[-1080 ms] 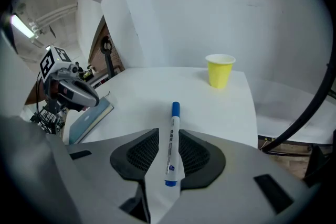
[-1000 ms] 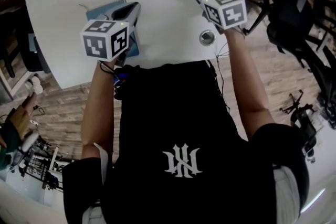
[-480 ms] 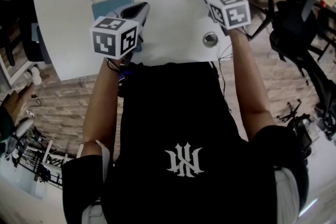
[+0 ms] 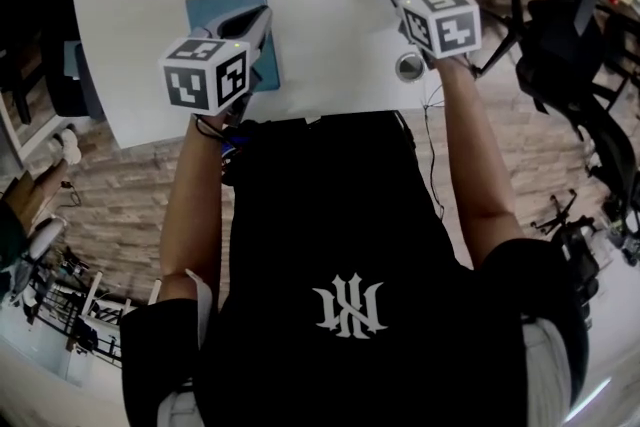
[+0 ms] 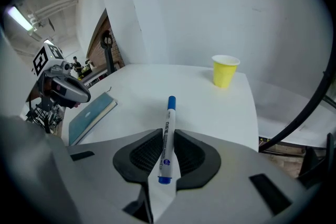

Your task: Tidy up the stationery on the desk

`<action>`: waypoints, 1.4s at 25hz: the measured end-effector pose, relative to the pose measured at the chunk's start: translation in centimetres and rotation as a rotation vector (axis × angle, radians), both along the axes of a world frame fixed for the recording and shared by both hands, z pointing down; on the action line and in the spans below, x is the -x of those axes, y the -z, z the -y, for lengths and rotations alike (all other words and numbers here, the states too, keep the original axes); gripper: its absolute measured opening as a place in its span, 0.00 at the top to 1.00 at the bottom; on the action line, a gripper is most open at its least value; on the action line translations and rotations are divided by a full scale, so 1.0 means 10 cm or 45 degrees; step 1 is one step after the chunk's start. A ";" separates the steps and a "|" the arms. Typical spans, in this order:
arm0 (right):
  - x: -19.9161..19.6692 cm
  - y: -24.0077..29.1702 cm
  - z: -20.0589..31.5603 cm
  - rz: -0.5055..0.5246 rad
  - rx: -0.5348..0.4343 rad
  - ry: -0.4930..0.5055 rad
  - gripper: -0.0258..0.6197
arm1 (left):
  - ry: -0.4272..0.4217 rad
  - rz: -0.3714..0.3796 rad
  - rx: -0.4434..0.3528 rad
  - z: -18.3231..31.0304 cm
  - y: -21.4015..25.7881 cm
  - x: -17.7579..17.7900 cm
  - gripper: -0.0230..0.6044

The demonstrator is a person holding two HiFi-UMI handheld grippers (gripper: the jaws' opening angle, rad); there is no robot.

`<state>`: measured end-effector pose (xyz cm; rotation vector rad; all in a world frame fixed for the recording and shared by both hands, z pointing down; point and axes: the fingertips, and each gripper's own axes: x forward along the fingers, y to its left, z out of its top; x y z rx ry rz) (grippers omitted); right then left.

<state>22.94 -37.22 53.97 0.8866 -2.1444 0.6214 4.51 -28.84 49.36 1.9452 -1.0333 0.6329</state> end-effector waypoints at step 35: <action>1.60 -0.20 -1.44 0.285 0.171 -0.459 0.82 | -0.223 0.029 -0.033 -0.63 0.10 1.34 0.96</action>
